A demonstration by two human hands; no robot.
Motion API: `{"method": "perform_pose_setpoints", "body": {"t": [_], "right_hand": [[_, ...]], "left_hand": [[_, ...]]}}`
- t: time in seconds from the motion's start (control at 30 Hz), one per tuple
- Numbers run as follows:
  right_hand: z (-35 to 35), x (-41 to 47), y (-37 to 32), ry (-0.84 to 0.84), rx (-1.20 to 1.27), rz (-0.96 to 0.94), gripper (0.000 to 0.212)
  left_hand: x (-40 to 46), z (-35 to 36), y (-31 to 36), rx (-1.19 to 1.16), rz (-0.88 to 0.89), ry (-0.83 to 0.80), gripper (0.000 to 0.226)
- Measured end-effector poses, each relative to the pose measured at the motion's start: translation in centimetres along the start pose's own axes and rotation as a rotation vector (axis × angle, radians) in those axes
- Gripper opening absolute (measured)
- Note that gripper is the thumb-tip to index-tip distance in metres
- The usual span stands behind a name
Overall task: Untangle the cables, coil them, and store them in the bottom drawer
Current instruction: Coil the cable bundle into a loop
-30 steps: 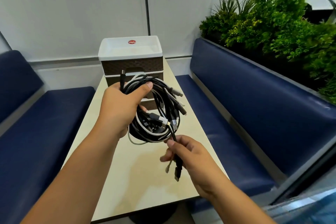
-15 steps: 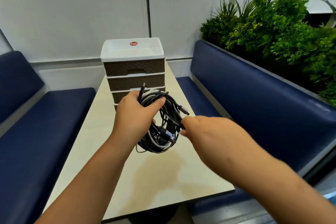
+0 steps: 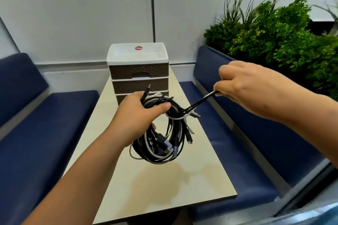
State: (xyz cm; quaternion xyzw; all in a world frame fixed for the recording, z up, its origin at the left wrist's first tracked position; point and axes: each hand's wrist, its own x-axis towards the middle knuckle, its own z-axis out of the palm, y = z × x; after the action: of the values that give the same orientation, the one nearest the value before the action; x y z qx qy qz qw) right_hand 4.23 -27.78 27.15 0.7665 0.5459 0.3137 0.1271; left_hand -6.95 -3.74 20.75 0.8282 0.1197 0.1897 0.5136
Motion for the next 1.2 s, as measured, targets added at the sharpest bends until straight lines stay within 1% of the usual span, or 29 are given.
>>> {"method": "perform_pose_setpoints", "body": {"t": [0.1, 0.2, 0.27, 0.33, 0.4, 0.47, 0.53, 0.57, 0.6, 0.67, 0.73, 0.83, 0.9, 0.97, 1.07, 1.1, 1.13, 1.2], "right_hand": [[0.4, -0.1, 0.6, 0.037, 0.022, 0.03, 0.005], [0.6, -0.2, 0.6, 0.111, 0.061, 0.046, 0.009], [0.6, 0.0, 0.4, 0.174, 0.155, 0.084, 0.02], [1.0, 0.1, 0.0, 0.214, 0.295, 0.167, 0.023], [2.3, -0.1, -0.8, 0.229, 0.504, 0.335, 0.02], [3.7, -0.3, -2.4, 0.193, 0.885, 0.557, 0.024], [4.7, -0.1, -4.3, 0.162, 1.275, 0.68, 0.019], [4.8, -0.1, -5.3, 0.173, 1.406, 0.706, 0.016], [4.9, 0.0, -6.0, 0.19, 1.506, 0.717, 0.014], [4.7, 0.0, -7.0, 0.209, 1.622, 0.722, 0.015], [4.6, -0.1, -7.5, 0.189, 1.719, 0.706, 0.015], [4.5, -0.3, -7.9, 0.143, 1.964, 0.678, 0.022], [4.4, -0.4, -8.2, 0.083, 2.121, 0.646, 0.016], [4.4, -0.4, -8.5, 0.072, 2.265, 0.622, 0.015], [4.8, -0.6, -8.9, 0.075, 2.367, 0.599, 0.013], [5.0, -0.7, -9.0, 0.067, 2.4, 0.589, 0.008], [5.1, -0.7, -9.1, 0.058, 2.447, 0.573, 0.011], [5.7, -0.8, -9.4, 0.035, 2.567, 0.534, 0.032]], "left_hand": [[-0.2, -0.1, 0.5, 0.014, -0.012, -0.063, 0.02], [-0.3, 0.1, 0.7, 0.012, -0.013, -0.139, 0.025], [-0.4, 0.2, 0.9, -0.006, -0.013, -0.243, 0.026], [-0.7, 0.2, 1.0, -0.061, -0.016, -0.373, 0.023], [-1.1, 0.1, 1.2, -0.133, -0.029, -0.456, 0.02], [-1.4, 0.1, 1.4, -0.208, -0.018, -0.492, 0.011], [-1.5, 0.3, 1.6, -0.276, 0.014, -0.502, 0.004], [-1.5, 0.4, 1.6, -0.298, 0.021, -0.507, 0.006], [-1.6, 0.4, 1.7, -0.312, 0.022, -0.512, 0.007], [-1.7, 0.3, 1.8, -0.331, 0.031, -0.515, 0.007], [-1.7, 0.3, 1.8, -0.339, 0.042, -0.503, 0.009], [-1.7, 0.2, 1.8, -0.318, 0.057, -0.479, 0.012], [-1.6, 0.1, 1.9, -0.305, 0.037, -0.47, 0.016], [-1.6, 0.1, 1.9, -0.294, 0.015, -0.464, 0.017], [-1.6, 0.0, 2.0, -0.272, 0.008, -0.421, 0.006], [-1.5, 0.0, 1.9, -0.263, 0.008, -0.416, 0.012], [-1.5, 0.0, 1.9, -0.265, -0.004, -0.421, 0.018], [-1.5, 0.2, 2.0, -0.288, -0.025, -0.449, 0.021]]}}
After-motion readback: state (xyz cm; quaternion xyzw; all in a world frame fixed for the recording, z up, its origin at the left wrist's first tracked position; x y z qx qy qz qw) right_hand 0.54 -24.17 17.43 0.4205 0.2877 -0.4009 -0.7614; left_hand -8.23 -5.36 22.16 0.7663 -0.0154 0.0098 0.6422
